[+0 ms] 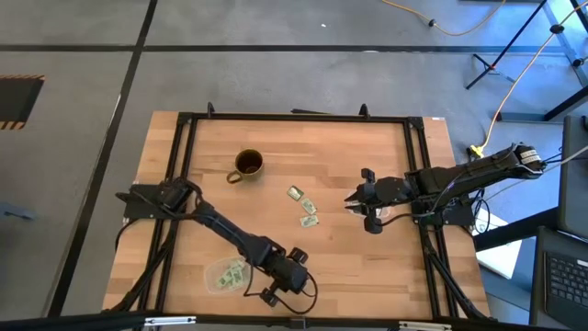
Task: Pick and place Stevia / Truvia into bins
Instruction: Put the stevia packet into the bottom transparent container
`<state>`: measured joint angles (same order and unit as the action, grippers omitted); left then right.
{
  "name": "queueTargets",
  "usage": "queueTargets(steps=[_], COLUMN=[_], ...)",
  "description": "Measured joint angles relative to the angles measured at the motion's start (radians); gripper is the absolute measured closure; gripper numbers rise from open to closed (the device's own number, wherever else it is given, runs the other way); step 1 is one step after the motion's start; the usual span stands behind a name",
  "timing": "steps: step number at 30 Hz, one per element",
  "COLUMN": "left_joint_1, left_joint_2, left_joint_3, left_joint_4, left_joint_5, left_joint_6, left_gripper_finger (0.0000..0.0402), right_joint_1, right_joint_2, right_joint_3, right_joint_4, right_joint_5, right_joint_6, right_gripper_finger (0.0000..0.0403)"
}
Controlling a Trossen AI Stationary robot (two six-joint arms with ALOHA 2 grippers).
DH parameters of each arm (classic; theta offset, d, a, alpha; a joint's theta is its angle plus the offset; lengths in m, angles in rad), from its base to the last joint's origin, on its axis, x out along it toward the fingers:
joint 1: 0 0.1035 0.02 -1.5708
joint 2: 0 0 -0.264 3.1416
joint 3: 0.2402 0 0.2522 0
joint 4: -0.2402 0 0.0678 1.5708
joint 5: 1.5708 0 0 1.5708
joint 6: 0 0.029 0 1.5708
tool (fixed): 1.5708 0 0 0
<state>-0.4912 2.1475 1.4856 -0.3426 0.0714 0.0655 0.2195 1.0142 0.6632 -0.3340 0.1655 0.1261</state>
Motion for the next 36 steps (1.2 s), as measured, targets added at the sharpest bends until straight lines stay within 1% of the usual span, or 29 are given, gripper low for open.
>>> queueTargets(steps=[6,9,11,14,18,20,23,29,33,36], left_joint_1=[0.002,0.002,-0.005,-0.028,-0.083,-0.119,-0.171,-0.265,-0.315,-0.336], left_joint_2=[-0.108,-0.168,-0.208,-0.245,-0.261,-0.259,-0.258,-0.259,-0.259,-0.260], left_joint_3=[0.013,0.012,0.015,0.012,0.013,0.006,-0.012,-0.012,-0.013,-0.046], left_joint_4=[-0.094,-0.179,-0.249,-0.389,-0.567,-0.630,-0.658,-0.671,-0.718,-0.723], left_joint_5=[-0.055,-0.064,-0.067,-0.102,-0.138,-0.140,-0.151,-0.251,-0.286,-0.305], left_joint_6=[-0.007,-0.082,-0.187,-0.386,-0.648,-0.769,-0.929,-1.197,-1.361,-1.454], left_gripper_finger=[0.0399,0.0399,0.0399,0.0399,0.0399,0.0399,0.0399,0.0399,0.0399,0.0399], right_joint_1=[0.000,0.000,0.001,0.001,0.001,0.001,0.001,0.001,0.001,0.001], right_joint_2=[0.000,0.000,0.000,0.000,0.000,0.000,0.000,0.000,0.000,0.000], right_joint_3=[0.000,0.000,0.000,0.000,0.000,0.000,0.000,0.000,0.000,0.000], right_joint_4=[-0.005,-0.004,-0.004,-0.004,-0.004,-0.004,-0.004,-0.004,-0.004,-0.003], right_joint_5=[0.000,-0.001,-0.001,-0.001,-0.001,-0.001,-0.001,-0.001,-0.001,-0.001], right_joint_6=[0.002,0.002,0.002,0.000,-0.001,-0.001,-0.001,-0.004,-0.004,-0.004], right_gripper_finger=[0.0301,0.0301,0.0301,0.0301,0.0301,0.0301,0.0301,0.0301,0.0301,0.0301])
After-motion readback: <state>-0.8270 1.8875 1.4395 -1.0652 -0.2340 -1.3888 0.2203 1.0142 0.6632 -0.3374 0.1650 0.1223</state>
